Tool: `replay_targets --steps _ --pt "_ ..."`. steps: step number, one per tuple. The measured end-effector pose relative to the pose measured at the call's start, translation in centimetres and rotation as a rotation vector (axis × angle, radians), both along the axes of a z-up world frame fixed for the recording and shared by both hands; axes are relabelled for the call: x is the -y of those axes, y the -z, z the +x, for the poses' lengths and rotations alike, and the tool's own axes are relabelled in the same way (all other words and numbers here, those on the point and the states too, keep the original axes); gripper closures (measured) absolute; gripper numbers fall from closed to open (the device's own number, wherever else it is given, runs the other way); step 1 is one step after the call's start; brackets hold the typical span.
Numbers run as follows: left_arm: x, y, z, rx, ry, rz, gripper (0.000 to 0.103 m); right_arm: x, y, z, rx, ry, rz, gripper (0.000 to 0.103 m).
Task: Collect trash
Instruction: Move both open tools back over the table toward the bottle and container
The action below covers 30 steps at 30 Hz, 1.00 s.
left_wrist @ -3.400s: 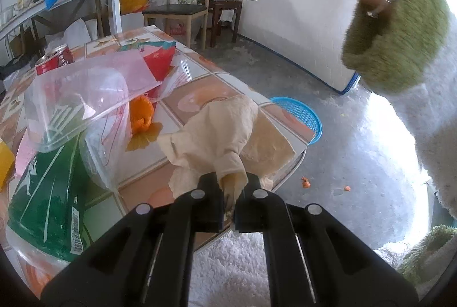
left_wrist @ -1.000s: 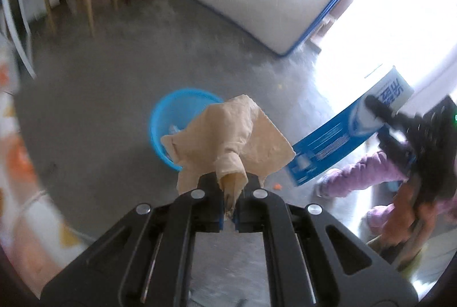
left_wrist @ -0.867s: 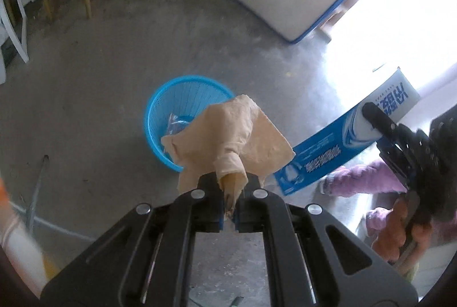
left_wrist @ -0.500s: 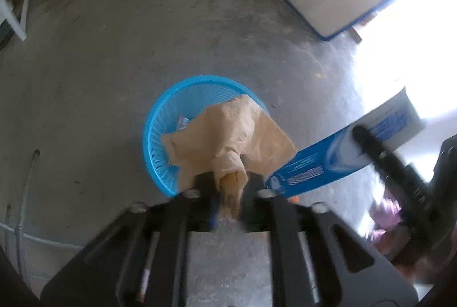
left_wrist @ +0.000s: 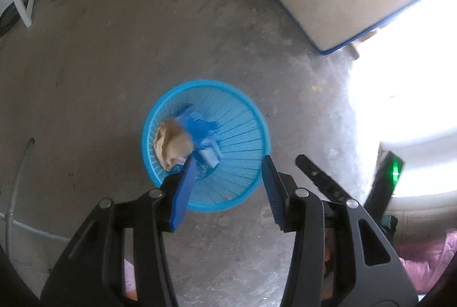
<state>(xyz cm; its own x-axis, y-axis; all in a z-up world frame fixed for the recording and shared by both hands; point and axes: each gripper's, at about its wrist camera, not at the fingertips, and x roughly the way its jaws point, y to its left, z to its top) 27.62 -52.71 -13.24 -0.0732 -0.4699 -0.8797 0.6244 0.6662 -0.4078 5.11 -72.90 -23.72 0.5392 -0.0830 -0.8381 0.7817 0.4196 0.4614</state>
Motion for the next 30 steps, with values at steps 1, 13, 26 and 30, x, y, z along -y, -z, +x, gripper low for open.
replay_targets --steps 1,13,26,30 --pt "-0.5 -1.1 -0.4 0.01 0.006 -0.019 0.058 0.0 -0.1 -0.3 0.003 -0.004 -0.004 0.025" --pt "-14.2 -14.5 -10.7 0.306 0.068 -0.123 0.037 -8.3 -7.1 -3.5 0.142 -0.213 -0.034 0.025" --pt "-38.1 -16.2 -18.5 0.618 -0.224 -0.039 0.029 -24.4 -20.6 1.2 0.361 -0.724 -0.113 0.012" --pt "-44.1 -17.4 -20.8 0.708 -0.353 -0.085 0.026 -30.8 -23.2 4.9 0.429 -0.88 -0.006 0.012"
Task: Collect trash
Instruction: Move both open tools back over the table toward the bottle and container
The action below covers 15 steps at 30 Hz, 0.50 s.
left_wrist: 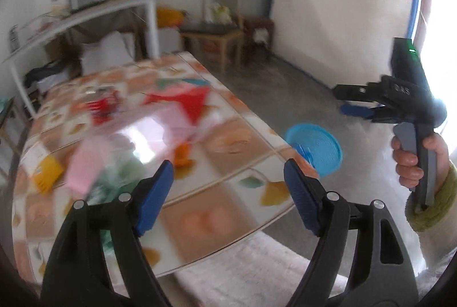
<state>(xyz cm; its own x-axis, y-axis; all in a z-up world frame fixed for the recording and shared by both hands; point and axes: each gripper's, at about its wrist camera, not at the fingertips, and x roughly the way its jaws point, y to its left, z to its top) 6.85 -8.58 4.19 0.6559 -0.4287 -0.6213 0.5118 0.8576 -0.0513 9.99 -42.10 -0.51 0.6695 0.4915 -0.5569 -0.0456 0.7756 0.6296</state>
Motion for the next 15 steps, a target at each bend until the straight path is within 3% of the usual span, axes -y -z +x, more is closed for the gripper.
replay_targets --steps 4,7,9,12,15 --pt "-4.3 -0.5 -1.1 0.057 -0.086 -0.031 0.026 -6.3 -1.8 3.4 -0.068 -0.132 0.049 0.012" --pt "-6.6 -0.4 -0.9 0.064 -0.146 -0.055 0.026 -10.8 -3.0 6.3 -0.184 -0.185 0.075 0.012" --pt "-8.5 -0.5 -0.5 0.066 -0.171 -0.106 0.026 -13.0 -2.9 8.4 -0.298 -0.213 0.155 0.011" --pt "-11.4 -0.5 1.3 0.054 -0.226 -0.193 0.026 -15.6 -1.7 11.0 -0.501 -0.171 0.251 0.008" --pt "-13.7 0.1 2.5 -0.012 -0.233 -0.276 0.026 -17.5 -0.8 12.6 -0.601 -0.127 0.237 0.008"
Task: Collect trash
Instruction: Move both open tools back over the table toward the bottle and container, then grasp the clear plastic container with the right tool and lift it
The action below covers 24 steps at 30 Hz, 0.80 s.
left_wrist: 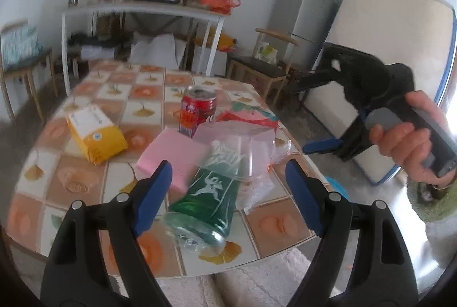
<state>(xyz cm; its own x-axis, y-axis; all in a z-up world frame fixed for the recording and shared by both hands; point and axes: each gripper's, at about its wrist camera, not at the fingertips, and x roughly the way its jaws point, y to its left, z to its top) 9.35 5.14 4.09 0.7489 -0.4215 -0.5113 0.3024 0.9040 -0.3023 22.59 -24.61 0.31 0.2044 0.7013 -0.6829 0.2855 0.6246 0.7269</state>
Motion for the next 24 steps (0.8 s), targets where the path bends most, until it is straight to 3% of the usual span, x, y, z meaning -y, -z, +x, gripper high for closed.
replay_targets --steps 3,5,8,13,18,24 --pt "-1.9 0.8 2.1 -0.063 -0.013 -0.126 0.026 -1.4 0.7 1.1 -0.07 0.02 -0.051 0.008" --pt "-3.3 1.4 4.3 -0.148 -0.043 -0.228 0.026 -2.0 1.3 1.8 -0.105 0.037 -0.069 0.008" --pt "-3.8 1.9 7.4 -0.227 -0.066 -0.275 0.026 -2.1 1.9 2.1 -0.113 0.062 -0.077 0.008" --pt "-3.7 3.9 13.1 -0.392 0.001 -0.45 0.026 -1.5 3.4 1.9 -0.13 0.123 -0.024 0.008" --pt "-1.9 5.1 16.2 -0.487 -0.003 -0.418 0.026 -0.5 4.9 2.3 -0.127 0.183 0.089 0.008" --pt "0.3 4.9 16.4 -0.513 0.071 -0.43 0.026 1.4 5.9 1.4 -0.109 0.25 0.312 0.008"
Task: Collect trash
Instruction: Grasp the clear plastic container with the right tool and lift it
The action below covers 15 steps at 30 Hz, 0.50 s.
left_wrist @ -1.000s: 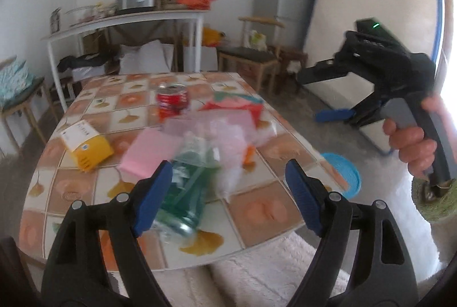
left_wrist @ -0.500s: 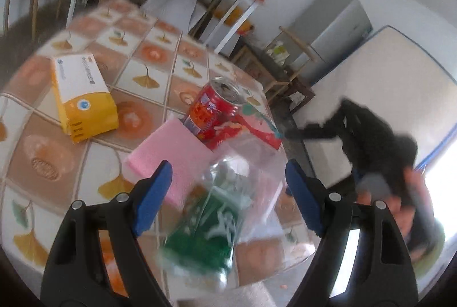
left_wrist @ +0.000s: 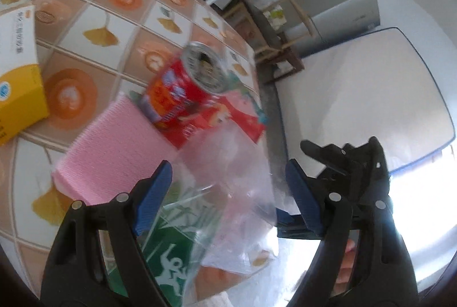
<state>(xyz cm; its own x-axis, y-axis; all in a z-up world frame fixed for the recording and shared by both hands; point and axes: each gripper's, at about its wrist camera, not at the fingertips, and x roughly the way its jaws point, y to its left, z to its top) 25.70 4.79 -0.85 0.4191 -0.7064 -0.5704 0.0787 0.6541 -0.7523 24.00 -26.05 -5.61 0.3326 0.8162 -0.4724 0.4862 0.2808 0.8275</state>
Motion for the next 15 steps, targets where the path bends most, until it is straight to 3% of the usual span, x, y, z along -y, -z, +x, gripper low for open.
replay_targets --steps 9,13,15 --pt "5.6 -3.4 -2.9 0.068 0.152 -0.032 0.026 4.3 1.1 -3.1 0.017 0.091 0.144 0.008" --pt "10.0 -4.2 -5.2 0.087 0.284 -0.022 0.026 7.2 0.8 -5.1 0.035 0.113 0.129 0.008" --pt "11.7 -4.3 -6.3 0.103 0.333 -0.012 0.026 8.5 0.3 -5.9 0.054 0.095 0.072 0.008"
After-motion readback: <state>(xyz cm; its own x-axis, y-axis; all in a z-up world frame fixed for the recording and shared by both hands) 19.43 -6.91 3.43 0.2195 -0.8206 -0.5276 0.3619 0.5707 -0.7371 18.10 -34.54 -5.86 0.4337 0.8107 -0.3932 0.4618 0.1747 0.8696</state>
